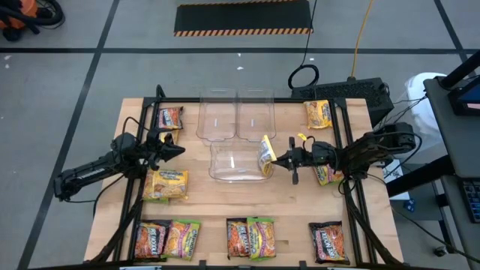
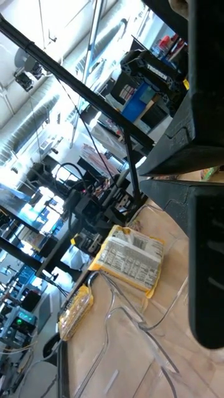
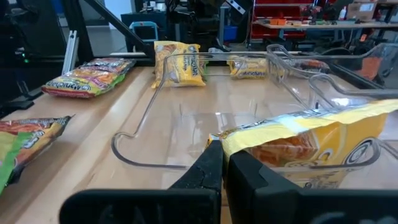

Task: Sort Maruchan noodles
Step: Put the yellow noodle pack into the bottom transparent bin

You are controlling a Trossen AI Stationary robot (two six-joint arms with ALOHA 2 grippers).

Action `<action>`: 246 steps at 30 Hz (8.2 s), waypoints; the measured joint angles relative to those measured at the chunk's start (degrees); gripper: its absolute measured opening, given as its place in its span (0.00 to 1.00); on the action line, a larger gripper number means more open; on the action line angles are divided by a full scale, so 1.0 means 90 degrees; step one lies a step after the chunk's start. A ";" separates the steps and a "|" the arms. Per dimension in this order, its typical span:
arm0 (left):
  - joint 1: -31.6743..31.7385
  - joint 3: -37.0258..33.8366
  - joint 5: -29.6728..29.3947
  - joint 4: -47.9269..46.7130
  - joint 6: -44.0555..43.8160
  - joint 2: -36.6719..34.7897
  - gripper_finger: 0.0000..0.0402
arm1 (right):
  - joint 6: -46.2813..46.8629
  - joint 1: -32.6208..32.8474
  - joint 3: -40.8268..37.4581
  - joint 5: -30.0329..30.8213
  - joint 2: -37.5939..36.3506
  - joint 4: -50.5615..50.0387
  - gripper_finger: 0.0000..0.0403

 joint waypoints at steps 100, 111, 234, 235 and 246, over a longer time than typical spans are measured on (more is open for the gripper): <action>0.0000 0.0000 0.0002 0.0000 0.0234 0.0001 0.06 | -0.1643 -0.0025 0.0534 0.2652 -0.5651 -0.6035 0.21; 0.0000 0.0000 0.0002 0.0000 0.0233 0.0001 0.06 | -0.1856 -0.0029 0.3065 0.3551 -0.6016 -1.1633 0.21; 0.0000 0.0000 0.0005 -0.0002 0.0170 0.0000 0.06 | -0.4952 -0.5510 0.3026 0.0838 -0.0513 -1.0012 0.00; 0.0000 0.0000 0.0005 -0.0002 0.0170 0.0001 0.06 | -0.4908 -0.5510 0.3024 0.0838 -0.0550 -1.0052 0.00; 0.0000 0.0000 0.0002 0.0000 0.0173 0.0001 0.06 | -0.4638 -0.5508 0.3024 0.0843 -0.1751 -1.0548 0.00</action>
